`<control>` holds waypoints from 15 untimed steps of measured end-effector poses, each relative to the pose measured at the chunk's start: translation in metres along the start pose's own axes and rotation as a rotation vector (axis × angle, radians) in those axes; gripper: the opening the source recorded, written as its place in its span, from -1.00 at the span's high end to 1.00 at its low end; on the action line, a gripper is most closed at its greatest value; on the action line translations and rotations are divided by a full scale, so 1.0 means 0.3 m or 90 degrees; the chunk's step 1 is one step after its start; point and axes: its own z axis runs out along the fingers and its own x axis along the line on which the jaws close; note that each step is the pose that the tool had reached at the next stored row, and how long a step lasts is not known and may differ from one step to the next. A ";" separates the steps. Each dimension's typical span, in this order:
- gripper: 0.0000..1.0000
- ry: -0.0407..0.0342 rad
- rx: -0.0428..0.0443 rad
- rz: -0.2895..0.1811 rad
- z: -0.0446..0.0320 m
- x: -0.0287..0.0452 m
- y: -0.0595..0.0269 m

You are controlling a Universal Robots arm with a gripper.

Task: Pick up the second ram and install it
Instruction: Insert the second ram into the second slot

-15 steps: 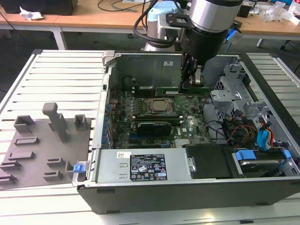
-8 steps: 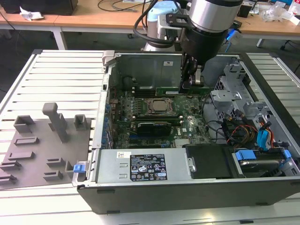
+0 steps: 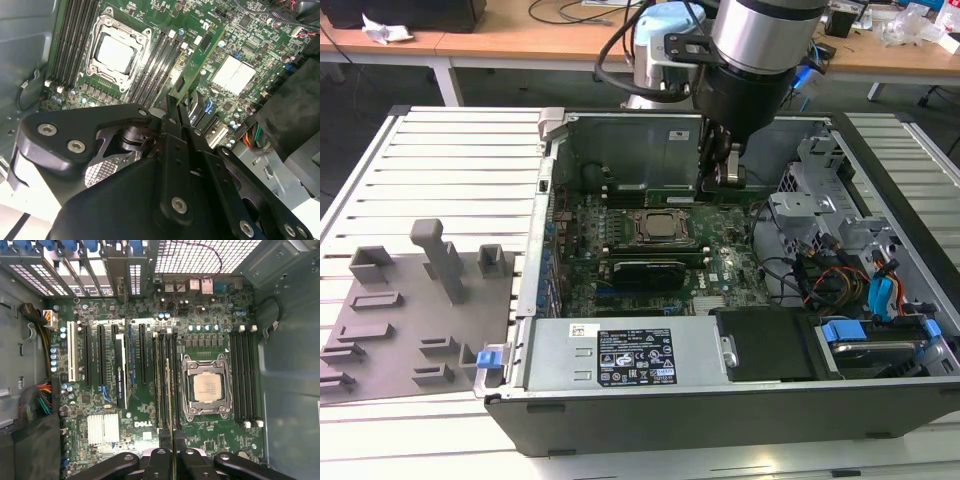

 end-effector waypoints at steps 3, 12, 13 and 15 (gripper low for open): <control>0.73 0.0000 0.0000 0.000 0.013 0.001 0.001; 0.73 0.0000 0.0000 0.000 0.053 0.005 0.003; 0.73 0.0000 0.0000 0.000 0.057 0.006 0.003; 0.73 0.0001 0.0000 0.000 0.062 0.006 0.004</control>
